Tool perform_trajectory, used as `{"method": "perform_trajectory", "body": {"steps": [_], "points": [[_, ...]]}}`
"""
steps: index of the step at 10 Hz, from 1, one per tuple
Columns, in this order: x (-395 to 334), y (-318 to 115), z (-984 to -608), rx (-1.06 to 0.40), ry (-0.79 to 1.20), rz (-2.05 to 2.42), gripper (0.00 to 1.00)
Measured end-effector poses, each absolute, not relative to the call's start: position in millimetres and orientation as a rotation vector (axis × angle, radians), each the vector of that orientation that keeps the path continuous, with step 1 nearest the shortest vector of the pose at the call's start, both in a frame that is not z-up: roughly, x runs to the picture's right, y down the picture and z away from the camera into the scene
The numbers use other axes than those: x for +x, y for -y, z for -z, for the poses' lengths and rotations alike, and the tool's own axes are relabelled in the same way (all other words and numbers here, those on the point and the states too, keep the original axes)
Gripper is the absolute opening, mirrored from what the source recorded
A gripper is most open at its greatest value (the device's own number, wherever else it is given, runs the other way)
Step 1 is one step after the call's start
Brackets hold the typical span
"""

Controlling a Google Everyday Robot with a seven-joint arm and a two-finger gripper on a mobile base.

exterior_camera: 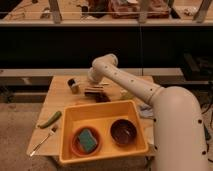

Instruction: Place brush in metal cup

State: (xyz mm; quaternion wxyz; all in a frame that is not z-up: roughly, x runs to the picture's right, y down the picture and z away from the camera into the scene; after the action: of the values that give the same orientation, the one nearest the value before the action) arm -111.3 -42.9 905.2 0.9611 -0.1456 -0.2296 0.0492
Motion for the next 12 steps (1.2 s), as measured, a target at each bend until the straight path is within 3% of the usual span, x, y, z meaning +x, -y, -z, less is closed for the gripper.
{"method": "perform_trajectory", "body": {"steps": [12], "points": [[-138.9,63.5,-941.4,-0.323,0.469,-0.113,0.1]]}}
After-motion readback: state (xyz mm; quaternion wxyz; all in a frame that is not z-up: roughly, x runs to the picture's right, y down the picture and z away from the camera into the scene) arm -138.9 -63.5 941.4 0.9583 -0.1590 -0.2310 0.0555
